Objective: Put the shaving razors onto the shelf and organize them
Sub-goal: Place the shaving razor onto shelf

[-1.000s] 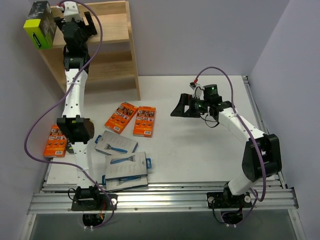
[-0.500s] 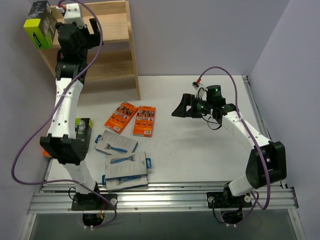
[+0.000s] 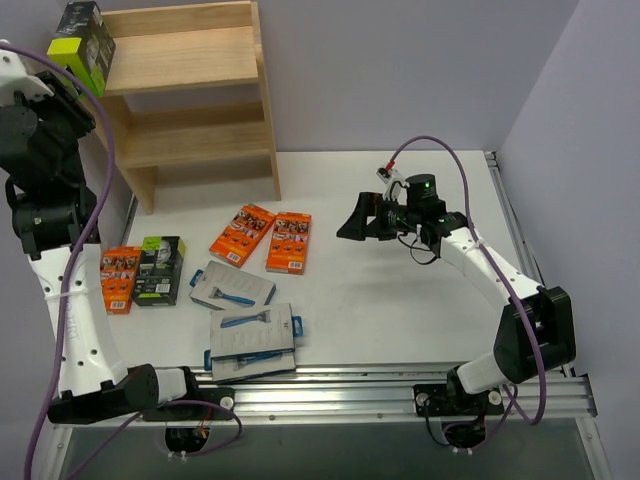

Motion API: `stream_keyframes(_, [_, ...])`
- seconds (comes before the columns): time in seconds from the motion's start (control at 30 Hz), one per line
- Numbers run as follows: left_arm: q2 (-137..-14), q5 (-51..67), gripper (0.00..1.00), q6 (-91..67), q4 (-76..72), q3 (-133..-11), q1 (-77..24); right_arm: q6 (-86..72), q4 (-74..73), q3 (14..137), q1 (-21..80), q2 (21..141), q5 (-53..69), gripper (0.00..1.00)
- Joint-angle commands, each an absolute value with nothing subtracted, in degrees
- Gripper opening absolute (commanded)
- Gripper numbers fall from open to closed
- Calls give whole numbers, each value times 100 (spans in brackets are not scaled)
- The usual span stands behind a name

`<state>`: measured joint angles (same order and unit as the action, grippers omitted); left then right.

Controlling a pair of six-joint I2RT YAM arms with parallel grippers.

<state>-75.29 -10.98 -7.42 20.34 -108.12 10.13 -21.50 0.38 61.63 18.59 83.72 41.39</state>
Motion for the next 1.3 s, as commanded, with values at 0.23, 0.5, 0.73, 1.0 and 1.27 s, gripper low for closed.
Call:
stream_keyframes(0.23, [-7918, -123, 47, -1432, 2171, -10661, 2065, -2180, 404, 6073, 2021, 8209, 4140, 92])
stream_keyframes(0.5, [-8850, 157, 42, -1626, 2311, -11818, 2197, -2153, 580, 5959, 2127, 8314, 4104, 92])
stream_keyframes(0.73, [-9421, 263, 40, -1591, 2417, -12462, 2197, -2127, 712, 5889, 2127, 8499, 4192, 92])
stream_keyframes(1.0, [-9896, 308, 37, -1687, 2312, -12797, 2206, -2057, 694, 5985, 2118, 8622, 4210, 92])
stream_keyframes(1.27, [-10336, 492, 35, -1837, 2320, -13201, 2180, -2021, 738, 6021, 2127, 8780, 4201, 91])
